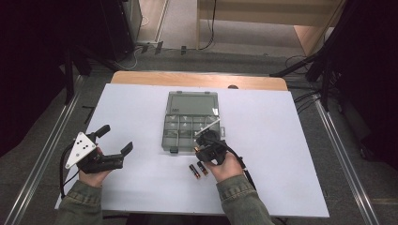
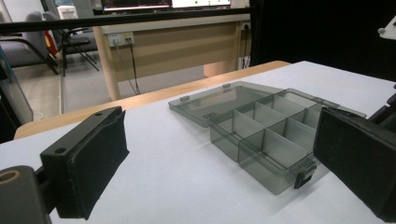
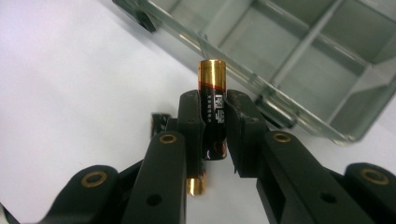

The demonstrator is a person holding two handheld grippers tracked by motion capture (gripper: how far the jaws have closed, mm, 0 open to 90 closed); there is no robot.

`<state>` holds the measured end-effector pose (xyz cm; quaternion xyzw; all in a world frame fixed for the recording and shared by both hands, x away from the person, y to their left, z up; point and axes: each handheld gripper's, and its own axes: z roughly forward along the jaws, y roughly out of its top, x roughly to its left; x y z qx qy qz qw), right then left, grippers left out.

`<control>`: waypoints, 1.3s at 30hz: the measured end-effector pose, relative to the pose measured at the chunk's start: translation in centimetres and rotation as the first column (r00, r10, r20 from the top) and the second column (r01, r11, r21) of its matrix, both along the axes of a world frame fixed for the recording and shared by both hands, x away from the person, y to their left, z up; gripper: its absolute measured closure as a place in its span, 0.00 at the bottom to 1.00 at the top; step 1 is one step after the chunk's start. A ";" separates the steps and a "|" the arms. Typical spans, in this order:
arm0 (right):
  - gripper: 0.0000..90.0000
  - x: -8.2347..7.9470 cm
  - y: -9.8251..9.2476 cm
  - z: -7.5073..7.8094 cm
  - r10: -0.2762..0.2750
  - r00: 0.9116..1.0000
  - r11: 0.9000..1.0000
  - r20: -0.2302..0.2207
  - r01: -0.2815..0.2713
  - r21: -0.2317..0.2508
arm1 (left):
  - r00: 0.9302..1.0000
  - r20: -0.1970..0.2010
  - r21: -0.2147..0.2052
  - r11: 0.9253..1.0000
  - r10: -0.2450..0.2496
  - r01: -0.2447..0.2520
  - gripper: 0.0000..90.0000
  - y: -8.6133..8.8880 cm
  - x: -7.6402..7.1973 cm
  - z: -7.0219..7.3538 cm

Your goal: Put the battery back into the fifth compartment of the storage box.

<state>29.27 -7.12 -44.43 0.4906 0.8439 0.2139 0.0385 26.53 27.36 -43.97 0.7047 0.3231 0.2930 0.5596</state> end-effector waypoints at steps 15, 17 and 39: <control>0.87 2.1 2.8 1.2 -0.042 0.999 0.996 -0.010 0.043 0.083 | 1.000 0.003 -0.012 1.000 -0.002 0.002 0.04 0.2 0.0 0.1; 0.87 2.5 3.1 1.4 -0.054 0.998 0.993 -0.014 0.055 0.105 | 1.000 0.005 -0.015 1.000 -0.002 0.002 0.04 0.2 -0.1 0.2; 0.87 5.7 5.5 1.1 -0.224 0.963 0.917 -0.150 0.260 0.302 | 1.000 -0.003 -0.033 0.999 -0.001 0.001 0.04 0.3 0.0 0.2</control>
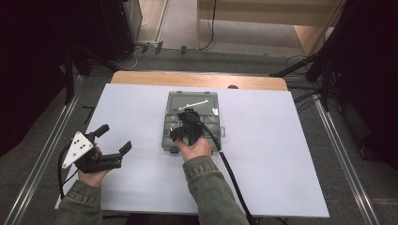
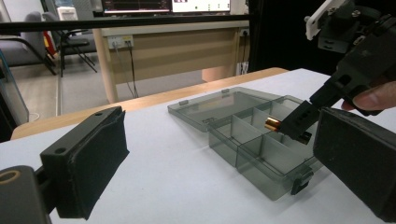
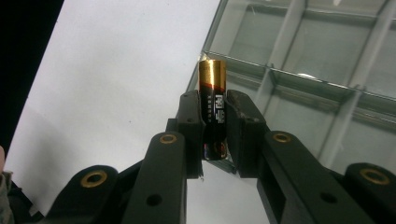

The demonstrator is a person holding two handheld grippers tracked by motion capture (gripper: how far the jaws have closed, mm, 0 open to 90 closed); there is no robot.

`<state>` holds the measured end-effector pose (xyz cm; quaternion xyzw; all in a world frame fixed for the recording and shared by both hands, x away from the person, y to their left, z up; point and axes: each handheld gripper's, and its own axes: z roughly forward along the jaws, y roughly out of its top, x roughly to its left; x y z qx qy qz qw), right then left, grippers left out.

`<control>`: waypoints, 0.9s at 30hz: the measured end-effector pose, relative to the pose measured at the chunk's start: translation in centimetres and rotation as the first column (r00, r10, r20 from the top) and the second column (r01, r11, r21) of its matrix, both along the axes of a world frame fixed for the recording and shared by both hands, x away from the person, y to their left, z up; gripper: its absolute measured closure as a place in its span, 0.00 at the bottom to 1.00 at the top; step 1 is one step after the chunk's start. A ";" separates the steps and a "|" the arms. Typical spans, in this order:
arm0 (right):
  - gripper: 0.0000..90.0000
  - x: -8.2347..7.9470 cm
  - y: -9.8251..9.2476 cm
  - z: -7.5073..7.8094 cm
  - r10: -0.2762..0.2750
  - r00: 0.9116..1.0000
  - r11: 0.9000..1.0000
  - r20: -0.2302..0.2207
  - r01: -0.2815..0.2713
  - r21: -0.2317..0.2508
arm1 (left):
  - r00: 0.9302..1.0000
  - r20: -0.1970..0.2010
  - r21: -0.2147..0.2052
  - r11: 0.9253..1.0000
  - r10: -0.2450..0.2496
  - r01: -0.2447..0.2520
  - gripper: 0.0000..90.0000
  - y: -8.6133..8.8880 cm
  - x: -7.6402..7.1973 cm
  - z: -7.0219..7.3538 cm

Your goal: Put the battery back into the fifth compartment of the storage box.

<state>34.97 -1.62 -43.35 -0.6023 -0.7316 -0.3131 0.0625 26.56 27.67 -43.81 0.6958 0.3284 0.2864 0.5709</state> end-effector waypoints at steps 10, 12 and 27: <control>0.70 0.7 1.1 -0.8 -0.047 0.998 0.999 -0.038 0.046 -0.024 | 1.000 -0.006 0.009 1.000 -0.008 0.008 0.04 0.0 0.1 -0.1; 0.68 0.7 1.0 -0.6 -0.051 0.998 0.999 -0.043 0.051 -0.001 | 1.000 -0.007 0.009 1.000 -0.008 0.008 0.04 0.0 0.1 -0.1; 0.36 -0.6 -0.7 0.8 0.049 0.998 0.999 0.043 -0.050 0.018 | 1.000 -0.005 0.012 1.000 -0.008 0.008 0.04 -0.1 0.1 -0.1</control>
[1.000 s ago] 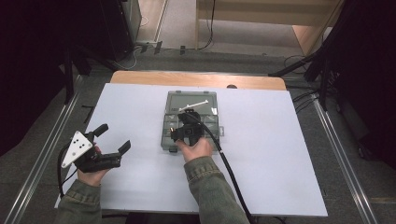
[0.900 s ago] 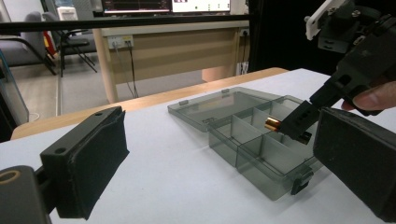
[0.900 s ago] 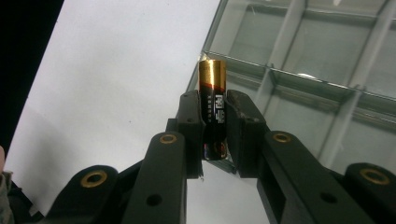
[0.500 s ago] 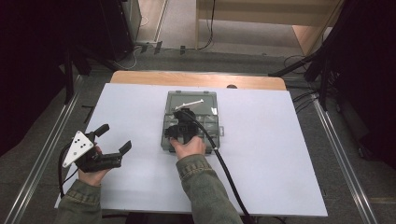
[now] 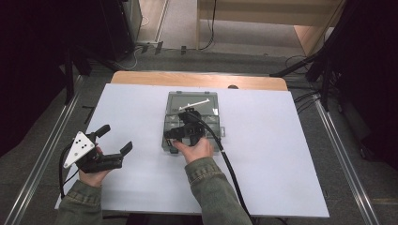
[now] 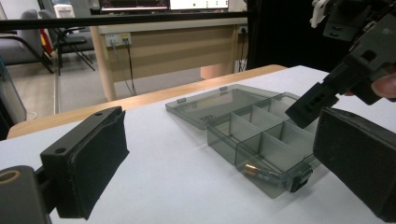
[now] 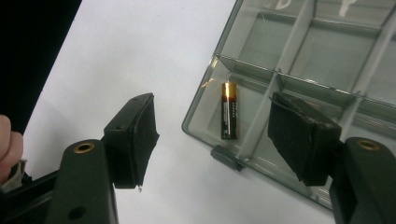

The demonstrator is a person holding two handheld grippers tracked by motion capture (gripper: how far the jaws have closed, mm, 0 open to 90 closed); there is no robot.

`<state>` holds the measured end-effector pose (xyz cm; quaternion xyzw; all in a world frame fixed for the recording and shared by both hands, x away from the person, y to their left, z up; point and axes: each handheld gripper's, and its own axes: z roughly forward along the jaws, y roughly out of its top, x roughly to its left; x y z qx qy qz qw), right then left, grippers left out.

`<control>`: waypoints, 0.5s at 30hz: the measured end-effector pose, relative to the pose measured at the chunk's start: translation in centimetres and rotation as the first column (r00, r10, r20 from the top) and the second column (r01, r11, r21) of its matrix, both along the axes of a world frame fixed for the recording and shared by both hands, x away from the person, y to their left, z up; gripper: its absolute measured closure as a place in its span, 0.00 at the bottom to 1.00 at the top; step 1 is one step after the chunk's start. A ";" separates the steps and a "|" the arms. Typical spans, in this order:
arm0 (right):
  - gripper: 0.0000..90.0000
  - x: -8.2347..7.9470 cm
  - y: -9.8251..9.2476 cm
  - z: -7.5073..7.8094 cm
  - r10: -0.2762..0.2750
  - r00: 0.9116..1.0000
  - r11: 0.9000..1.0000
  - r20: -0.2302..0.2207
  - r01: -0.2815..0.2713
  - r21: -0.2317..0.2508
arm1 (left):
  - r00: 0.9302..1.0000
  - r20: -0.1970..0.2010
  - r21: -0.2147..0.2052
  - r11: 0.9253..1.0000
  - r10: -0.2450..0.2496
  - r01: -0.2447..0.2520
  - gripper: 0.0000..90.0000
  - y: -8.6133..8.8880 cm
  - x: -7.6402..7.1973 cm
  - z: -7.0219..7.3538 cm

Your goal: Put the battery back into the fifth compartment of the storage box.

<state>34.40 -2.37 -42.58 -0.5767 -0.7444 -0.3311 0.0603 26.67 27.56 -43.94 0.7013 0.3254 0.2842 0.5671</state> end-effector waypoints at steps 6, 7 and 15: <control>0.26 -0.4 -1.4 0.2 -0.018 1.000 1.000 0.002 0.018 -0.004 | 1.000 -0.001 0.003 1.000 -0.001 0.001 0.04 0.0 0.0 0.0; 0.24 -0.5 -1.7 0.2 -0.018 1.000 1.000 0.006 0.018 -0.012 | 1.000 0.000 0.002 1.000 -0.001 0.001 0.04 0.0 0.0 0.0; 0.19 -1.3 -3.3 0.4 -0.026 1.000 0.995 0.009 0.027 -0.094 | 1.000 0.000 0.004 1.000 0.000 0.000 0.04 -0.1 0.0 0.0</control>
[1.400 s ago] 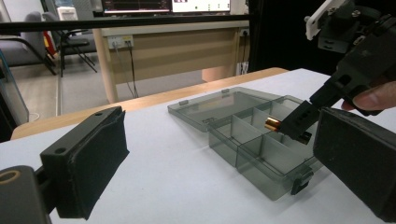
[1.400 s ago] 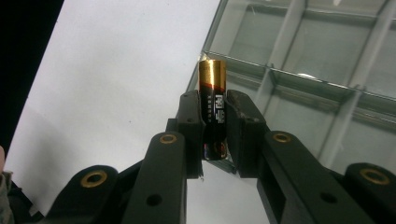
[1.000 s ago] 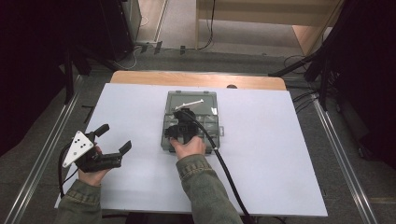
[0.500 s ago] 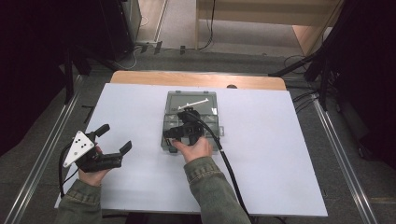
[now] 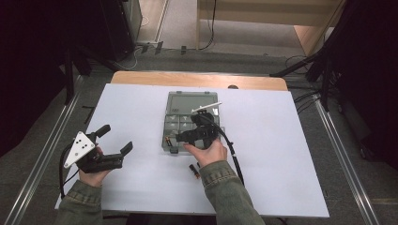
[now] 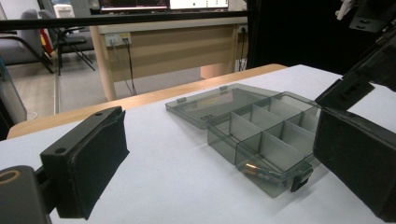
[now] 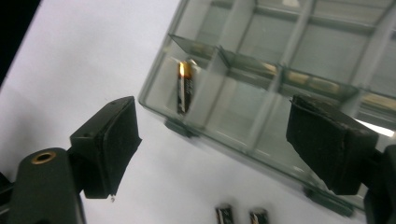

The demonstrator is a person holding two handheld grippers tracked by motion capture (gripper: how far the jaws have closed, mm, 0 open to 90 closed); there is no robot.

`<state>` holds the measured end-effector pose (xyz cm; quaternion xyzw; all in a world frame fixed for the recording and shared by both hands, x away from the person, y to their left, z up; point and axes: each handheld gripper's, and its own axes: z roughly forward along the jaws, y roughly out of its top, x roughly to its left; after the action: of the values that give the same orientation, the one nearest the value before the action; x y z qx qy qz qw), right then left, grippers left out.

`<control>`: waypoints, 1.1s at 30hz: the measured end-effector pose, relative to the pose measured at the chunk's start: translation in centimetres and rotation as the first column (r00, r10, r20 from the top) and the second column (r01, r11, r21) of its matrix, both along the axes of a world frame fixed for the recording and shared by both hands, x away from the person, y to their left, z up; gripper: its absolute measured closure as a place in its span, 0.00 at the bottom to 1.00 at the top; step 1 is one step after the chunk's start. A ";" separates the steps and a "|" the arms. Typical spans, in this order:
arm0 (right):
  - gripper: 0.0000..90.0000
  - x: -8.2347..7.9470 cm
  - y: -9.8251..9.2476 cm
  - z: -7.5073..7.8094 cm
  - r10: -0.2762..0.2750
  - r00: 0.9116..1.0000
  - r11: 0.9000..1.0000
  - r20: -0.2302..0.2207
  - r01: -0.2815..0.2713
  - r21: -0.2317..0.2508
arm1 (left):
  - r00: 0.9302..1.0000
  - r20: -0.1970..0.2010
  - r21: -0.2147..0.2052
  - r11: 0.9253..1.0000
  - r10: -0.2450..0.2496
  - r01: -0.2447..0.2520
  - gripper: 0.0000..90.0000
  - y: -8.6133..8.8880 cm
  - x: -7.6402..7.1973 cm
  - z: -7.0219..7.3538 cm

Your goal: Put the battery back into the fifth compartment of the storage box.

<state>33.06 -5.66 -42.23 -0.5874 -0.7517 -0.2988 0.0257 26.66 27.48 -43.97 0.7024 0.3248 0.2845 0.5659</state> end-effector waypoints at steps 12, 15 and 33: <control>0.16 -3.1 -2.1 -0.7 0.003 1.000 0.985 -0.010 -0.004 -0.173 | 1.000 0.000 0.004 1.000 -0.002 0.002 0.04 -0.1 0.0 0.0; 0.16 -4.1 -2.5 -1.1 0.007 1.000 0.979 -0.009 -0.008 -0.203 | 1.000 0.001 0.008 1.000 -0.003 0.003 0.04 -0.1 0.0 0.0; 0.16 -6.4 -2.9 -4.4 0.089 0.993 0.955 -0.074 -0.106 -0.278 | 1.000 -0.004 0.014 1.000 -0.002 0.002 0.04 -0.3 0.0 -0.2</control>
<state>26.64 -8.55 -46.64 -0.5560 -0.8135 -0.1694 -0.0207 26.63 27.20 -44.13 0.7072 0.3235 0.2847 0.5606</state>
